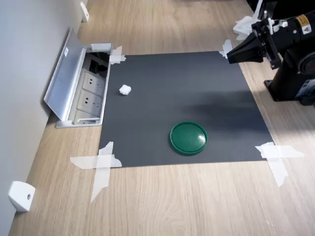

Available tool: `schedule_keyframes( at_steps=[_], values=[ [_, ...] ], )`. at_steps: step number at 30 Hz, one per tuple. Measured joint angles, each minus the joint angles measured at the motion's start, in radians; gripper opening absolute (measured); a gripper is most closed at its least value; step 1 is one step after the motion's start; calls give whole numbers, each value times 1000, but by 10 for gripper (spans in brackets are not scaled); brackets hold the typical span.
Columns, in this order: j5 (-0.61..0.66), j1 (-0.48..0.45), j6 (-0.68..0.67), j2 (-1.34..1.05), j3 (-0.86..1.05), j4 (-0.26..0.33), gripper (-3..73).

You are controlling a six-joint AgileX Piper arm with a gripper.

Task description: Grasp a white terminal and put it on the green lid.

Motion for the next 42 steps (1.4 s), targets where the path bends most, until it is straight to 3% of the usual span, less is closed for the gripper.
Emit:
schedule_keyframes(
  at_steps=[42],
  values=[
    [-31, 0, 0, 1, -56, 0, -9]
  ],
)
